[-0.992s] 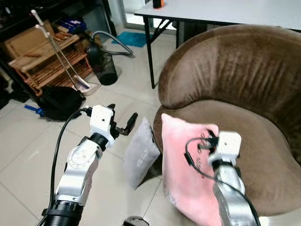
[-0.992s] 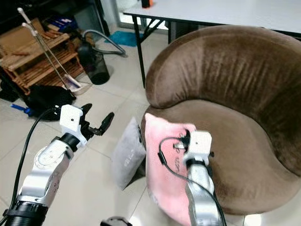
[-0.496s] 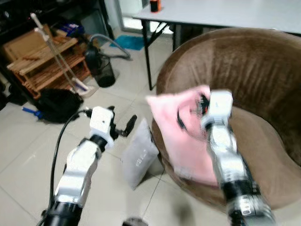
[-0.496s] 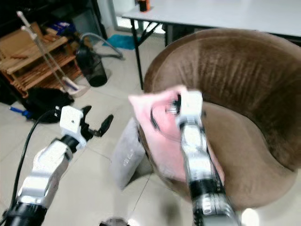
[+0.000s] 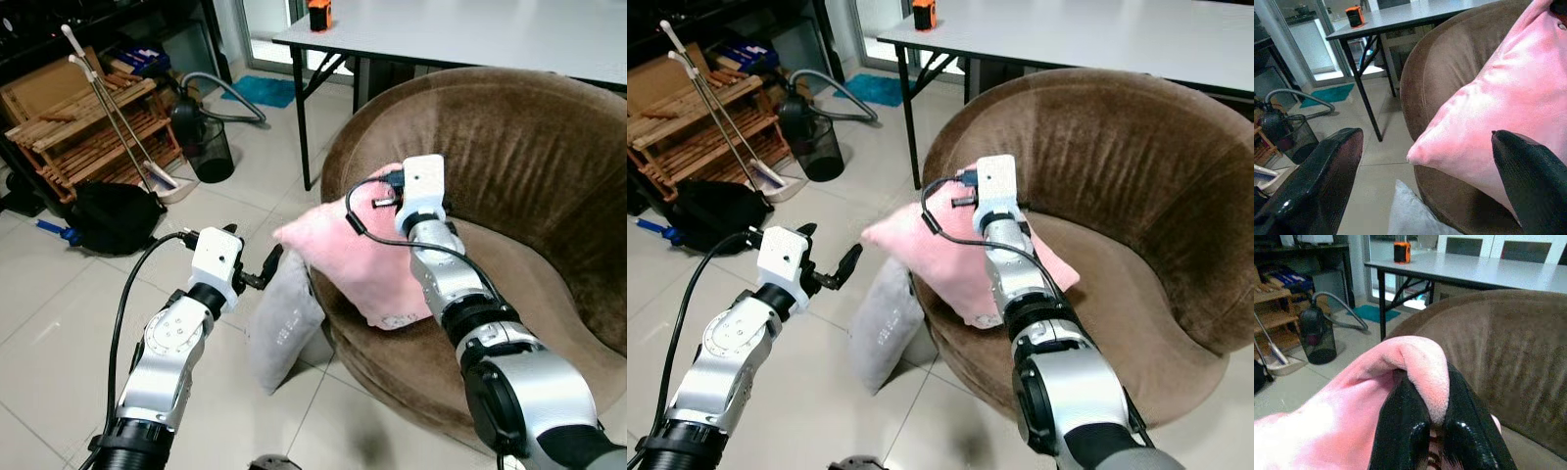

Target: Move the pillow to the sofa from floor

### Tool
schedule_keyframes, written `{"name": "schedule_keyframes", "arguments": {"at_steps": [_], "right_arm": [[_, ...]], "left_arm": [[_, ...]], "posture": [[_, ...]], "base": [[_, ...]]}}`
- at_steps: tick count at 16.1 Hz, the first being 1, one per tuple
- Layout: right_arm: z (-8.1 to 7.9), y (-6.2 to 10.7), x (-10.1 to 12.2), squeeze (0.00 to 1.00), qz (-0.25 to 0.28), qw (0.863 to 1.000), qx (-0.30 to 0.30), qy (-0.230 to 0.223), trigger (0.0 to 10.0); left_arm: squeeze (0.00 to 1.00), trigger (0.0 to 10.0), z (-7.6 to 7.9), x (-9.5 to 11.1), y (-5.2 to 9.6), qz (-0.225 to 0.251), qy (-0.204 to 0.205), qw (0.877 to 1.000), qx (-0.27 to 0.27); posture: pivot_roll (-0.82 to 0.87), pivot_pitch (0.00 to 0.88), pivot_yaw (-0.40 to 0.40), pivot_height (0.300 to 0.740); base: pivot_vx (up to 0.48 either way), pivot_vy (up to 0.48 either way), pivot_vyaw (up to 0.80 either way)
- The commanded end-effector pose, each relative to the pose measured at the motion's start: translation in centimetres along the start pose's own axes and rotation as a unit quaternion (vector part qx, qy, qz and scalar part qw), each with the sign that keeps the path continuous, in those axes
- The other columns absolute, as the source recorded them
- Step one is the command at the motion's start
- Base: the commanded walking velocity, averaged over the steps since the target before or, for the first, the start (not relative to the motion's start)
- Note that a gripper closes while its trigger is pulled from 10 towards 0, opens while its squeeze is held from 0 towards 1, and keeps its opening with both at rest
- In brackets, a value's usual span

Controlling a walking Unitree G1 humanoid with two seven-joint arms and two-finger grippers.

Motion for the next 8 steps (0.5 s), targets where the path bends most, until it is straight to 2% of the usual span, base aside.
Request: {"name": "schedule_keyframes", "arguments": {"at_steps": [1,2,8], "right_arm": [[-0.52,-0.39,1.12,0.00,0.016,1.000,0.007,0.011,0.0],[-0.78,-0.46,1.24,0.00,0.018,1.000,0.011,0.016,0.0],[-1.08,-0.55,1.21,0.00,0.019,0.999,0.012,0.030,0.0]], "left_arm": [[0.00,10.0,-0.35,-0.25,0.04,-0.006,-0.013,1.000,0.004],[0.00,10.0,-0.38,-0.27,0.06,-0.007,-0.012,1.000,0.002],[0.00,10.0,-0.05,-0.24,-0.33,-0.016,-0.029,0.999,-0.023]], "posture": [[0.13,0.000,0.077,0.740],[0.13,0.000,0.077,0.740],[0.12,0.000,0.088,0.740]], "base": [[0.000,0.000,0.00],[0.000,0.000,0.00],[0.480,0.000,0.00]]}}
Point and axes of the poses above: a point about 5 cm out from each wrist's last joint towards the gripper, its own y axis pointing back from the gripper into the wrist, its own x axis along the axis of the wrist's last joint, z = x × y, the point moved 6 cm from there along -y, pointing out of the wrist towards the gripper, and after that the axes turned 14 degrees about -y, right-handed, at the moved point
